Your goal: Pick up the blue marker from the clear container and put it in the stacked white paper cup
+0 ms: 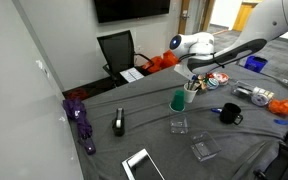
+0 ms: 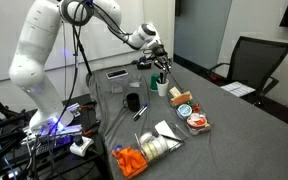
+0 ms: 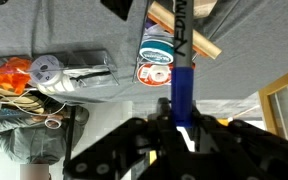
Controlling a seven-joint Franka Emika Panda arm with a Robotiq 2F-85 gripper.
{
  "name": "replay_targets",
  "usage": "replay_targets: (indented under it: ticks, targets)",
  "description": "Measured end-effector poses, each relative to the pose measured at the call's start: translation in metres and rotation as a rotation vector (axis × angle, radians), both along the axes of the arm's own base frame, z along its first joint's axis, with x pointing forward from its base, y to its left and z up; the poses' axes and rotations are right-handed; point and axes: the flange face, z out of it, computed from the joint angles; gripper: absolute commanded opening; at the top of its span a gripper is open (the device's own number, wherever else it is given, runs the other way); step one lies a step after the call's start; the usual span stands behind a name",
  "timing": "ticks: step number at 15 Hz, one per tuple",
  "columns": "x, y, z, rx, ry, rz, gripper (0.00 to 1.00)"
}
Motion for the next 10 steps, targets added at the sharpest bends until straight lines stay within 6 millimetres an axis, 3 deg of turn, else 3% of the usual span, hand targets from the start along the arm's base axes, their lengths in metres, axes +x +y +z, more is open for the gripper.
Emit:
replay_targets:
  ticks: [8,9,10]
  targets:
    - [0.003,0.003,-0.014,0.017,-0.002,0.025,0.04]
    - [0.003,0.004,-0.015,0.019,-0.004,0.027,0.30]
    - [0.003,0.004,-0.015,0.020,-0.005,0.029,0.43]
